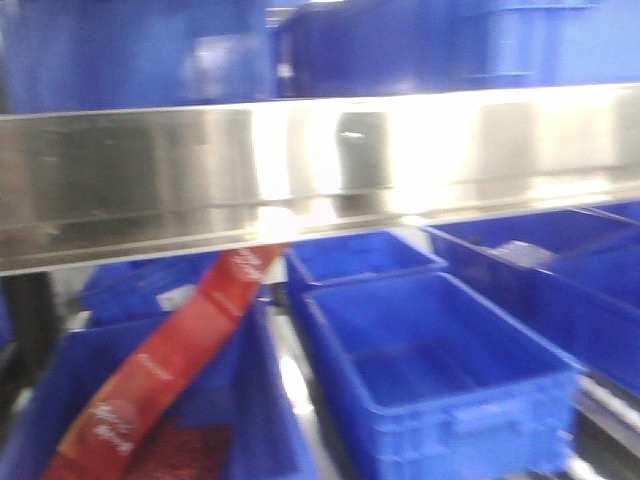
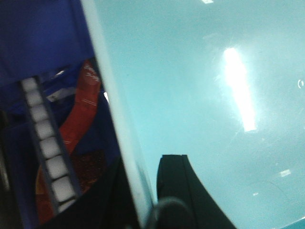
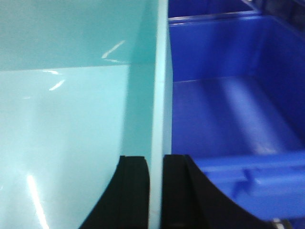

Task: Fetch blue bin and place on conveyor start
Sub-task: 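Hold the bin with both grippers while backing away from the rack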

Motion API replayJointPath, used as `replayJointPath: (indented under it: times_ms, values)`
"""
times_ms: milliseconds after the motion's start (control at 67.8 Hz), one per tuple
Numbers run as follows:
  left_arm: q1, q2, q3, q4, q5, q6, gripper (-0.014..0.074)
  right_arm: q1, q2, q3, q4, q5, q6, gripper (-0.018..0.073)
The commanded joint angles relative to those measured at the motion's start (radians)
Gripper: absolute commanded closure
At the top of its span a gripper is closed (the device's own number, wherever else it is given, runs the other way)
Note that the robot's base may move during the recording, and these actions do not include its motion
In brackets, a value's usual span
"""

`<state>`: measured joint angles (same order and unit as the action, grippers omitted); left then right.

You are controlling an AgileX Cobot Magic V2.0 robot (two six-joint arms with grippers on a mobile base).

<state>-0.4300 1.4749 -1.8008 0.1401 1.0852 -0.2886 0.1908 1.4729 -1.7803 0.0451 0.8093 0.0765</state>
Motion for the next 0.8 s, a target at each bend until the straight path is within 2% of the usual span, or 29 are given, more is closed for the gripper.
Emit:
replayJointPath:
  times_ms: [0, 782]
  values:
    - [-0.007, -0.012, -0.010, -0.040, -0.031, 0.019, 0.0708, 0.002, -0.007, -0.006, 0.014, -0.085, -0.004, 0.0711]
    - [-0.007, -0.012, -0.010, -0.040, -0.031, 0.019, 0.0708, 0.002, -0.007, -0.006, 0.014, -0.085, -0.004, 0.0711]
